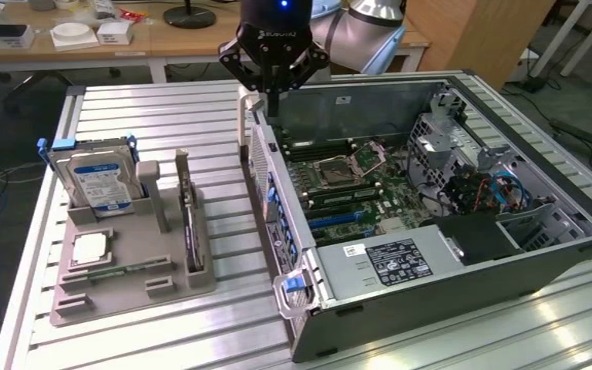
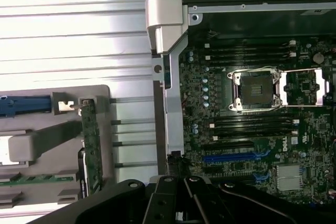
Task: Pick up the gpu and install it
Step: 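Reach for the gpu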
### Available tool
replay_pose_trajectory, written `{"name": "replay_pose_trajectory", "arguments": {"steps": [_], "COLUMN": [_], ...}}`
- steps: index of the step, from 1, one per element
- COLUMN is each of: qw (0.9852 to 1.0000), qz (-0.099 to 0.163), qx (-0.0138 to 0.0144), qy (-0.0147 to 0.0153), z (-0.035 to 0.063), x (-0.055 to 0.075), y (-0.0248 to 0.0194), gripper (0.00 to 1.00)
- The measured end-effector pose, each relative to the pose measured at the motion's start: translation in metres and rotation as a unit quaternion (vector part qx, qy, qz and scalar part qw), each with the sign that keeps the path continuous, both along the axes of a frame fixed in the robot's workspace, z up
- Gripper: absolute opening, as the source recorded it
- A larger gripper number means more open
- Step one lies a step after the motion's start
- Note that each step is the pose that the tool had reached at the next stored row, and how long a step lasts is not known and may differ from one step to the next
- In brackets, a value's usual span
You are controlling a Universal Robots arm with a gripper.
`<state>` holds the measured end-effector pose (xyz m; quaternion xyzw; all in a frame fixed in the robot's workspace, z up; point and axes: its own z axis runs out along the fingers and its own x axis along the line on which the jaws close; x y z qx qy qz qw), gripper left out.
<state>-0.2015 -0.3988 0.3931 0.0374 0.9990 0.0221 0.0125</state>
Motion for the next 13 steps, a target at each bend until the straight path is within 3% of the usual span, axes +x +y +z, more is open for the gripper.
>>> {"name": "replay_pose_trajectory", "arguments": {"steps": [13], "qw": [1.0], "qz": [0.0], "qx": [0.0], "qy": [0.0], "z": [-0.0002], "x": [-0.014], "y": [0.0], "gripper": [0.1]}}
